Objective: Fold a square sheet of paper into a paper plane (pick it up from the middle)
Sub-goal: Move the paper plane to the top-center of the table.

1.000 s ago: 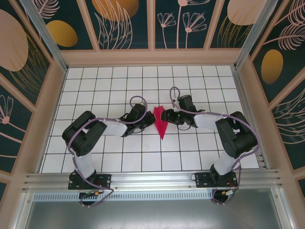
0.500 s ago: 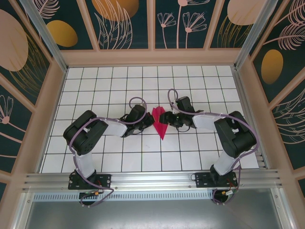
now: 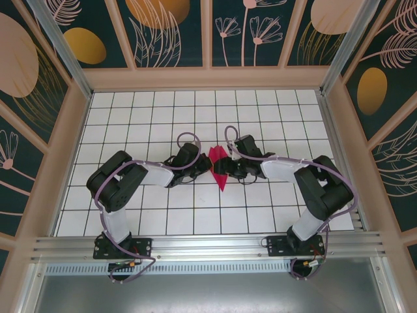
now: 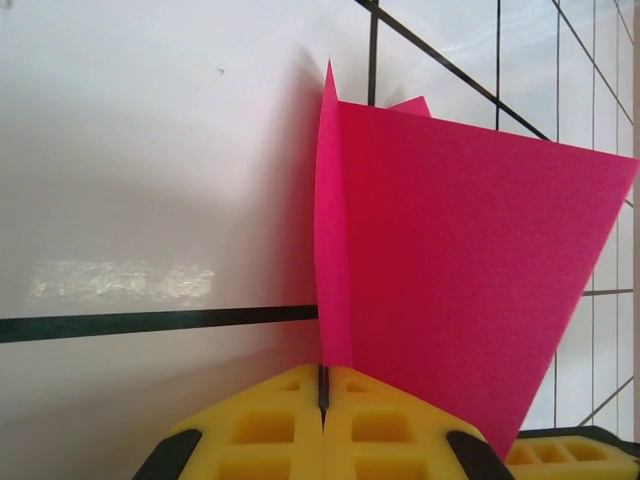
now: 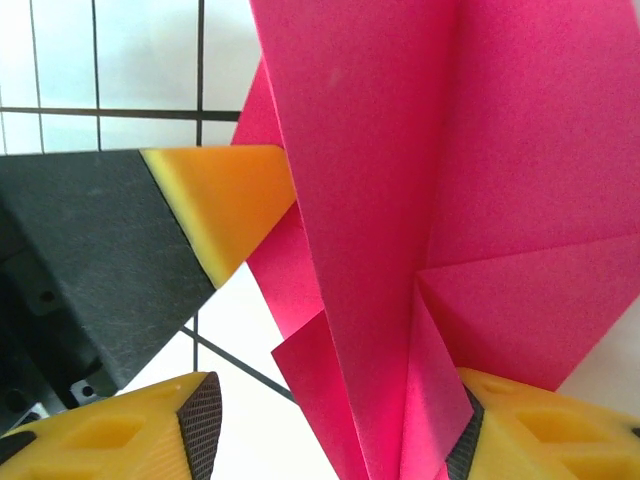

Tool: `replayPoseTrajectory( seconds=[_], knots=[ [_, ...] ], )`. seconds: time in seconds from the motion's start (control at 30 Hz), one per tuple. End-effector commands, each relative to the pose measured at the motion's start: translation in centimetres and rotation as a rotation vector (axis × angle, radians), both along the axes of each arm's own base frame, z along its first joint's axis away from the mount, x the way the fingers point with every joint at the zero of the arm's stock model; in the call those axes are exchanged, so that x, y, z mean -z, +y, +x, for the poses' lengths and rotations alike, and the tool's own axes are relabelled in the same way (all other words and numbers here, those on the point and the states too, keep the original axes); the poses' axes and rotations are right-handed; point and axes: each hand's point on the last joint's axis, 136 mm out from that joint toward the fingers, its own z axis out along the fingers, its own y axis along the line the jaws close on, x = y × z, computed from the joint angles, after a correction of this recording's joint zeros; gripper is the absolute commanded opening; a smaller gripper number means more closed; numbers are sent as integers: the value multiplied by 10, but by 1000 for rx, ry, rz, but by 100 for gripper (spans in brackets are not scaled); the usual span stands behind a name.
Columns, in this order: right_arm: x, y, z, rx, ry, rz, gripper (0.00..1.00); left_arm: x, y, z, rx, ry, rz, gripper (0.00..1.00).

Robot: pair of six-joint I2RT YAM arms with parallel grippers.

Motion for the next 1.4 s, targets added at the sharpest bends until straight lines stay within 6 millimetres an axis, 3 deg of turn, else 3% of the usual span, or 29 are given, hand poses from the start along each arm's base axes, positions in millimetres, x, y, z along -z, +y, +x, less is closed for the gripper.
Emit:
replayPoseTrajectory(
  seconds=[0.0, 0.3, 0.83, 0.93, 1.13, 1.37],
  knots=[
    [6, -2, -3, 13, 9, -52, 60, -9, -4, 2, 8, -12, -46, 0],
    [18, -5, 2, 46, 8, -126, 50, -12, -7, 0, 28, -13, -58, 0],
    [14, -10, 9, 112, -4, -143, 11, -10, -4, 0, 17, -3, -34, 1],
    [13, -14, 12, 108, -25, -171, 0, -16, 0, 1, 3, -6, -25, 17],
    [-5, -45, 34, 129, -126, -308, 0, -46, 29, 11, -83, -72, 68, 51],
    [3, -67, 52, 146, -129, -448, 0, -47, 71, 14, -218, -83, 225, 73]
  ],
)
